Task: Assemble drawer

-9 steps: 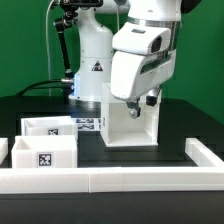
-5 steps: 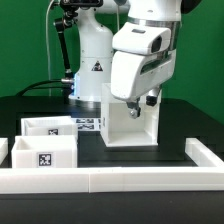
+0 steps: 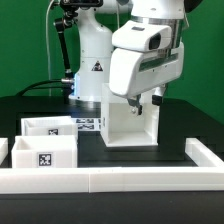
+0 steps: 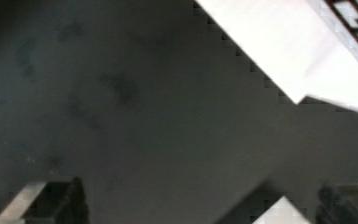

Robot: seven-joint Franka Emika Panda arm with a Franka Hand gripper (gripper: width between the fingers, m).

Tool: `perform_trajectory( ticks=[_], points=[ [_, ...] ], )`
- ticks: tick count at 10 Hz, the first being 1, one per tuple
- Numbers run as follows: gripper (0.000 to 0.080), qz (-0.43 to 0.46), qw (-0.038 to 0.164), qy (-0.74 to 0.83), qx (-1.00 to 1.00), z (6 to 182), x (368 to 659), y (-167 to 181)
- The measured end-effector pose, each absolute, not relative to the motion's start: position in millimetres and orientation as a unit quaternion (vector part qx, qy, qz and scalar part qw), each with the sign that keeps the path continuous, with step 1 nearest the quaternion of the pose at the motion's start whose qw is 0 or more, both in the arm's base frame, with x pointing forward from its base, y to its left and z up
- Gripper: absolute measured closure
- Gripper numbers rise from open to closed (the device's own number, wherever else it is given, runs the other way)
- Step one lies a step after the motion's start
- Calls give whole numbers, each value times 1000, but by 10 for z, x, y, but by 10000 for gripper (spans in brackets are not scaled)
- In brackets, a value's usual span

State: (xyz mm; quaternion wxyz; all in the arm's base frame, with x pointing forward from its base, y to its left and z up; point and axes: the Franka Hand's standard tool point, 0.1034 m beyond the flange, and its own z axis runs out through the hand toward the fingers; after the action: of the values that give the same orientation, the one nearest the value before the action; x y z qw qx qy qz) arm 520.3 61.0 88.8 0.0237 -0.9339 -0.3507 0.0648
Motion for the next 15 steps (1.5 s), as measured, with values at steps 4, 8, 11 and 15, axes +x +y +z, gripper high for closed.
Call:
perform_trajectory(
  ticks=[4,8,11,15],
  points=[
    [150,67,18,-235,-970,886,5201,625],
    [150,65,7,-138,-988,1174,4988,796],
    [150,64,2,-130,-989,1252,4826,886],
    [150,64,1,-118,-991,1266,4821,861]
  ],
)
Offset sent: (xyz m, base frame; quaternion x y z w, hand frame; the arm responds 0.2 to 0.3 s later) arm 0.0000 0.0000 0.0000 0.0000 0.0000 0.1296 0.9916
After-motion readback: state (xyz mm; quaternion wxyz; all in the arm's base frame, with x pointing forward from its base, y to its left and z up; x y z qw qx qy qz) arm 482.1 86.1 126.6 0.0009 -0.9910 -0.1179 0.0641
